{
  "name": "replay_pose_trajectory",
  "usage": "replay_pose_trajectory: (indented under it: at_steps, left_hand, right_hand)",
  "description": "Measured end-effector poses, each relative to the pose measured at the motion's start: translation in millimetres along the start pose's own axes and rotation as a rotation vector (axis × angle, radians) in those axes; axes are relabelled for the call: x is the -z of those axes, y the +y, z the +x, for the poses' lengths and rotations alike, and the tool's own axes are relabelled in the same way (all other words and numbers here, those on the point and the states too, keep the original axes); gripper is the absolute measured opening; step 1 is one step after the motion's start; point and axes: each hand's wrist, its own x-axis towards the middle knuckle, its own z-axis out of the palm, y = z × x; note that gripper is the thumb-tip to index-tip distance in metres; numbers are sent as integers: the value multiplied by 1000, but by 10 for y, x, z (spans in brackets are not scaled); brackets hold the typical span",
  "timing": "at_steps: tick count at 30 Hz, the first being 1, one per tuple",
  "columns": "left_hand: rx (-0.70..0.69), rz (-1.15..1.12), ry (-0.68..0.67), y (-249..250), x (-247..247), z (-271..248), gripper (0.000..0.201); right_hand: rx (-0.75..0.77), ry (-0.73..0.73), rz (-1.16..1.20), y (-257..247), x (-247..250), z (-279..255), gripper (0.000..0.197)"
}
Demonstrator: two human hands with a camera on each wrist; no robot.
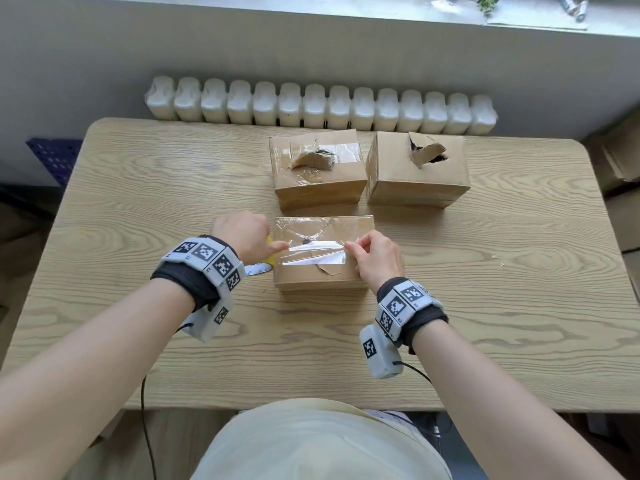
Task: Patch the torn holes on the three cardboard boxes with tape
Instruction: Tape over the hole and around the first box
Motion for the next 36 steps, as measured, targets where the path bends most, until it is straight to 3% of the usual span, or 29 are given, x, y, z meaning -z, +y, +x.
replay_pose_trajectory:
  at_steps: [6,14,19,22,25,27,30,36]
  left_hand:
    - [30,-4,8,55,14,6,55]
    - [33,-67,83,54,-28,-11,55]
    - [-15,-145,112,43,-29,-48,50]
    - [-17,-178,96,38,-14,-61,46]
    - [-28,-202,120,39,5,-84,39]
    - [-31,-245,138,26,36,-100,31]
    - [-51,-342,95,-41,50,-107,24]
    - [-84,-533,-10,-179,9,-85,15]
  right_hand:
    - [3,-11,-54,-25,18,-16,20]
    - [136,55,-288,-121,30,-69,29]
    - [136,146,-272,-83,-64,-157,33]
    - [119,235,-179,-69,-71,-155,45]
    - [476,321,-303,-23,-169,-163,53]
    - [724,127,-407,-21,-294,-231,59]
    - [821,-165,-563,-23,-454,-321,74]
    - [774,-221,-690,-22,-506,-320,75]
